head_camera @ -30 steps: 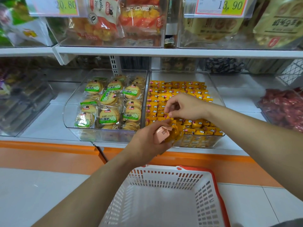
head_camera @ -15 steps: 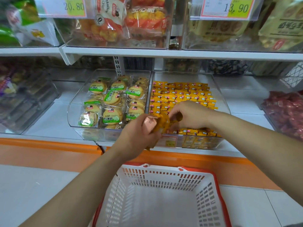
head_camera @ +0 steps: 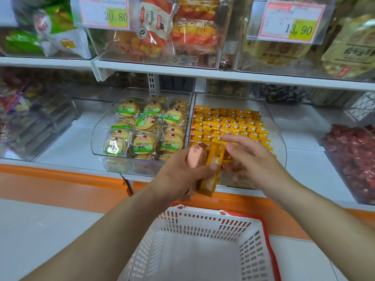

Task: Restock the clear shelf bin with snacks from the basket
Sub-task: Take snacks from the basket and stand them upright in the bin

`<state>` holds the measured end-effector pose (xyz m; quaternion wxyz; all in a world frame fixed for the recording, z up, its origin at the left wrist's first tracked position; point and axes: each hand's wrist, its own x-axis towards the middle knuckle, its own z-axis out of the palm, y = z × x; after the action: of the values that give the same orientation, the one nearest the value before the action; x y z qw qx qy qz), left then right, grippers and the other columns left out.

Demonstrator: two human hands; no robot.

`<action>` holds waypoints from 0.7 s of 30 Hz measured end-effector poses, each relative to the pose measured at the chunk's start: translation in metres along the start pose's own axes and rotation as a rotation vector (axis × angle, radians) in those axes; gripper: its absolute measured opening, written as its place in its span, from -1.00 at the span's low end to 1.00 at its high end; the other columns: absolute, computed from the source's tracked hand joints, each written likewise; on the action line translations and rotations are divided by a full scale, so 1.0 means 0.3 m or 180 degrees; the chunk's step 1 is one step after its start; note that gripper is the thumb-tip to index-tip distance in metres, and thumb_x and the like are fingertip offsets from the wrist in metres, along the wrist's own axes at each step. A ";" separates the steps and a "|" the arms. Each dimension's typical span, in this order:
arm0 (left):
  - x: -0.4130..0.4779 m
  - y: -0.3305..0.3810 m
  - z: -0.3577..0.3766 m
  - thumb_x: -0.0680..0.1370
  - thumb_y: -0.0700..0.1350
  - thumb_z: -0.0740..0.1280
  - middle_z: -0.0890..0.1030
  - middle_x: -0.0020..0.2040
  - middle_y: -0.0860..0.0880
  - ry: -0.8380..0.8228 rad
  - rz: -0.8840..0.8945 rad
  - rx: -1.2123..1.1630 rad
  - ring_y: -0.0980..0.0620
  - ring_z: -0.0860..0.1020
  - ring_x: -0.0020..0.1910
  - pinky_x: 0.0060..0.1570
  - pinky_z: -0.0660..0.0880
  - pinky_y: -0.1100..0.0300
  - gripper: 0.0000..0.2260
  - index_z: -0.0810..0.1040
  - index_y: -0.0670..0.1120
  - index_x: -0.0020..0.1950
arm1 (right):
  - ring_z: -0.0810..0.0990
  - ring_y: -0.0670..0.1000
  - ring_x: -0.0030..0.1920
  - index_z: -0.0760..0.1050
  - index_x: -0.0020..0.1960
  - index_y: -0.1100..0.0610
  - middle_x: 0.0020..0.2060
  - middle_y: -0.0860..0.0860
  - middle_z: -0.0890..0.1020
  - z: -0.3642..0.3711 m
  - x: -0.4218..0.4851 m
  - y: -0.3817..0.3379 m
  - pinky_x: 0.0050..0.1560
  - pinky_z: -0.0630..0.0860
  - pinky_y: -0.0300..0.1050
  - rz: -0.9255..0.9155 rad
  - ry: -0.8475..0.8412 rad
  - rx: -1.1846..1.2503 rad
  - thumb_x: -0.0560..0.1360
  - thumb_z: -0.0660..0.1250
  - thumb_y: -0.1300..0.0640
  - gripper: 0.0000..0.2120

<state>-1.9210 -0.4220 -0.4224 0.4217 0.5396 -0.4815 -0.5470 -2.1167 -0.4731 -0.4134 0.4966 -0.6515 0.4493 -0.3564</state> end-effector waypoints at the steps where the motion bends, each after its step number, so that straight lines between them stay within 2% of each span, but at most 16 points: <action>1: -0.006 0.000 0.010 0.46 0.06 0.56 0.72 0.07 -0.22 -0.0103 0.0024 -0.0022 -0.38 0.66 0.09 0.12 0.57 -0.42 -0.61 0.61 -0.05 0.20 | 0.68 -0.10 -0.13 0.59 0.15 -0.30 -0.06 -0.08 0.65 0.006 -0.013 -0.004 -0.26 0.57 -0.22 -0.0013 -0.0041 0.0025 0.47 0.34 -0.25 -0.73; 3: -0.014 -0.006 0.022 0.44 0.09 0.56 0.70 0.09 -0.26 -0.0301 0.0051 -0.0116 -0.42 0.64 0.12 0.15 0.54 -0.43 -0.57 0.61 -0.05 0.22 | 0.65 -0.14 -0.23 0.61 0.12 -0.26 -0.11 -0.02 0.62 0.008 -0.025 -0.016 -0.31 0.55 -0.26 -0.0020 -0.0222 -0.0058 0.37 0.38 -0.26 -0.66; 5: -0.021 -0.013 0.028 0.46 0.08 0.55 0.72 0.09 -0.19 -0.0411 0.0023 -0.0320 -0.27 0.69 0.10 0.11 0.63 -0.24 -0.66 0.65 0.00 0.18 | 0.64 -0.12 -0.25 0.63 0.13 -0.21 -0.05 0.00 0.65 -0.020 -0.026 -0.020 -0.34 0.53 -0.24 0.0025 -0.0414 0.0138 0.38 0.42 -0.15 -0.68; 7: -0.029 -0.009 0.025 0.44 0.09 0.52 0.74 0.06 -0.10 -0.0398 -0.0104 -0.0631 -0.10 0.72 0.07 -0.02 0.67 -0.02 -0.71 0.68 0.05 0.13 | 0.65 -0.02 -0.13 0.62 0.19 -0.15 0.06 0.02 0.67 -0.067 -0.024 -0.020 -0.31 0.55 -0.16 -0.0066 -0.0612 0.0468 0.46 0.40 0.02 -0.70; 10: -0.035 -0.012 0.024 0.41 0.04 0.49 0.75 0.02 -0.09 -0.0346 -0.0262 -0.0836 -0.12 0.73 0.05 -0.09 0.69 0.00 -0.62 0.63 0.00 0.19 | 0.64 0.10 0.11 0.58 0.27 -0.03 0.21 0.08 0.63 -0.114 -0.031 -0.006 -0.11 0.61 -0.12 -0.0205 -0.0867 0.1015 0.50 0.39 0.15 -0.65; 12: -0.041 -0.014 0.034 0.40 0.02 0.52 0.74 0.02 -0.10 -0.0241 -0.0236 -0.0791 -0.10 0.74 0.02 -0.13 0.68 0.06 -0.60 0.60 -0.02 0.20 | 0.64 0.15 0.18 0.55 0.30 0.01 0.24 0.13 0.62 -0.116 -0.033 0.003 -0.01 0.62 -0.04 -0.0157 -0.0901 0.1350 0.46 0.38 0.18 -0.59; 14: -0.037 -0.024 0.044 0.42 -0.01 0.56 0.73 0.00 -0.01 0.0034 -0.0097 -0.0504 0.00 0.74 -0.04 -0.17 0.66 0.13 -0.66 0.61 0.03 0.16 | 0.67 0.17 0.10 0.57 0.28 -0.02 0.19 0.13 0.65 -0.099 -0.032 0.003 -0.08 0.64 0.00 0.0028 -0.0657 0.1440 0.45 0.40 0.14 -0.60; 17: -0.027 -0.036 0.050 0.42 -0.05 0.60 0.71 -0.15 0.12 0.0278 0.0057 -0.0162 0.09 0.72 -0.20 -0.25 0.64 0.22 -0.69 0.60 0.11 0.10 | 0.72 0.15 -0.13 0.67 0.03 -0.07 -0.10 0.08 0.67 -0.066 -0.028 0.007 -0.28 0.64 -0.06 0.0207 -0.0122 0.0908 0.37 0.55 -0.10 -0.74; 19: -0.025 -0.039 0.050 0.42 -0.03 0.60 0.70 -0.19 0.16 0.0265 0.0087 -0.0081 0.11 0.70 -0.29 -0.31 0.60 0.28 -0.68 0.59 0.12 0.10 | 0.71 0.13 -0.23 0.68 -0.06 -0.04 -0.25 0.00 0.65 -0.051 -0.025 0.019 -0.32 0.63 -0.10 0.0206 -0.0028 0.0781 0.28 0.53 -0.12 -0.72; 21: -0.026 -0.042 0.049 0.42 -0.03 0.60 0.70 -0.18 0.21 0.0239 0.0079 -0.0097 0.12 0.70 -0.30 -0.33 0.62 0.26 -0.67 0.58 0.13 0.10 | 0.71 0.09 -0.25 0.68 -0.06 0.01 -0.25 -0.03 0.68 -0.045 -0.020 0.024 -0.29 0.63 -0.13 0.0121 0.0032 0.0895 0.23 0.56 -0.10 -0.67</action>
<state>-1.9344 -0.4111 -0.4340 0.4544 0.5472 -0.4636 -0.5283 -2.1325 -0.4726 -0.4169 0.5875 -0.5651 0.4097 -0.4096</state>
